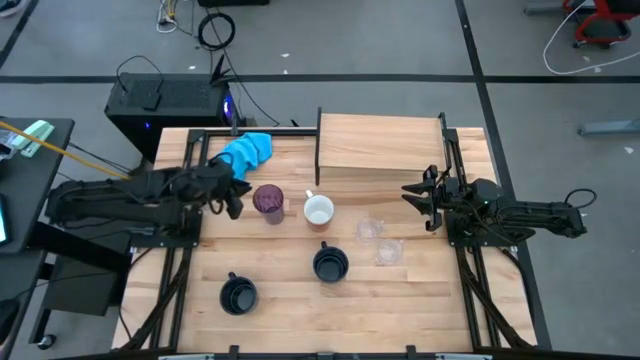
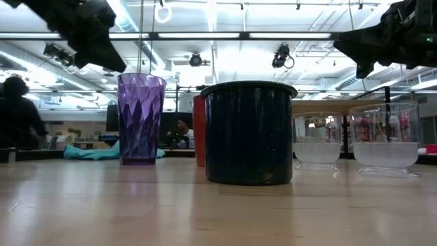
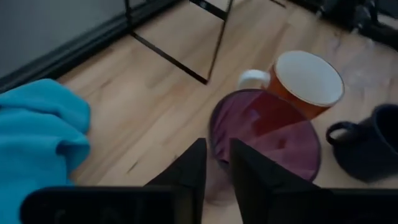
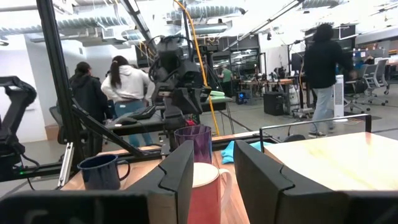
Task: Stack small to large cups/mugs on shelf
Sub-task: Put the purple cup on the shelf
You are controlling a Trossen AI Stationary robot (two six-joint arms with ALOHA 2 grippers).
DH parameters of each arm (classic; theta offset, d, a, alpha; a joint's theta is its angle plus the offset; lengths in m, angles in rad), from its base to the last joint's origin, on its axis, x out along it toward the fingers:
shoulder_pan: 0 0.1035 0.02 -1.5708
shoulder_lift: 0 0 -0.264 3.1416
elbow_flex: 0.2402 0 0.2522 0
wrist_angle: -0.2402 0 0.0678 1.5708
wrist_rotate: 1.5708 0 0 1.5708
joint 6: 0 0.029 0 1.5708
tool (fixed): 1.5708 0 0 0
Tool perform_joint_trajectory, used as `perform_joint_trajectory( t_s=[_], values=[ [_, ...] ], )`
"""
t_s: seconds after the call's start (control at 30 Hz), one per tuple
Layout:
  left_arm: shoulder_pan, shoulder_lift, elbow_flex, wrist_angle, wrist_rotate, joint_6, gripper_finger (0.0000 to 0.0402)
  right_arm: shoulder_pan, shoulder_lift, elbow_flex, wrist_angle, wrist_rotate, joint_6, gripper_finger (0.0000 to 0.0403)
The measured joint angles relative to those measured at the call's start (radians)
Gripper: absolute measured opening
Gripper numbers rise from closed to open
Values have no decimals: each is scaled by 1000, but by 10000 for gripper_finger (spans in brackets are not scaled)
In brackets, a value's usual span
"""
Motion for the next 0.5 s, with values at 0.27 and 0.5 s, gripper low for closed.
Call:
perform_joint_trajectory(
  t_s=[0.27, 0.5],
  values=[
    [162, 174, 167, -102, 217, 91, 137, 0, 0, 0, 0, 0, 0, 122],
    [311, 389, 354, -277, 374, 182, 177, 0, 0, 0, 0, 0, 0, 122]
  ],
)
